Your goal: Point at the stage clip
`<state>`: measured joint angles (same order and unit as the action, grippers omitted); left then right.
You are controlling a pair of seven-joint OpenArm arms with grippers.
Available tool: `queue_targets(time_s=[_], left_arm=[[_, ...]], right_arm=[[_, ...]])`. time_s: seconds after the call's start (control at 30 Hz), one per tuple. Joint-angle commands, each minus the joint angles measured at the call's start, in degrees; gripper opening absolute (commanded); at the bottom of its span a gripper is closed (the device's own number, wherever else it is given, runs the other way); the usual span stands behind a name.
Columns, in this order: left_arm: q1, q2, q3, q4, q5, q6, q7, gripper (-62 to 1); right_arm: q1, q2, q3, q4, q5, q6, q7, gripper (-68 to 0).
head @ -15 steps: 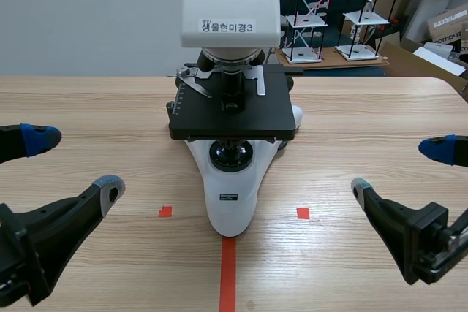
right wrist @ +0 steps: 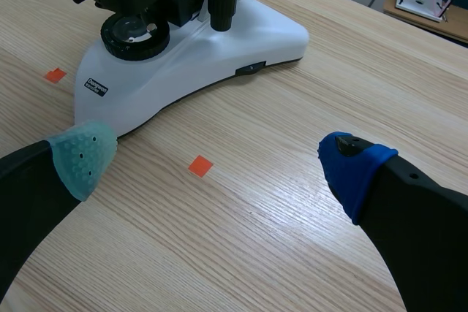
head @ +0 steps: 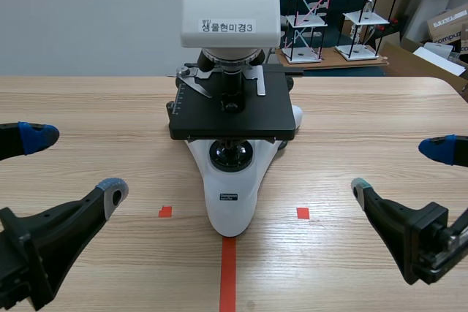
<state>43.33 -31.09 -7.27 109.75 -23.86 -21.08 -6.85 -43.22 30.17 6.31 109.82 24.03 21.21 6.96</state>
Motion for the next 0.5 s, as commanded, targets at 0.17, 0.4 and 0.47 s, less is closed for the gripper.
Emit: queue_targets(time_s=[0.17,0.4,0.47], left_arm=[[0.3,0.4,0.2,0.5,-0.4,-0.1,-0.6,1.4],[0.3,0.4,0.2,0.5,-0.4,-0.1,-0.7,1.4],[0.3,0.4,0.2,0.5,-0.4,0.3,-0.7,1.4]], right_arm=[[0.2,0.6,0.6,0.7,0.6,-0.2,0.9,-6.7],[0.2,0.6,0.6,0.7,0.6,-0.2,0.8,-6.7],[0.2,0.6,0.6,0.7,0.6,-0.2,0.8,-6.7]])
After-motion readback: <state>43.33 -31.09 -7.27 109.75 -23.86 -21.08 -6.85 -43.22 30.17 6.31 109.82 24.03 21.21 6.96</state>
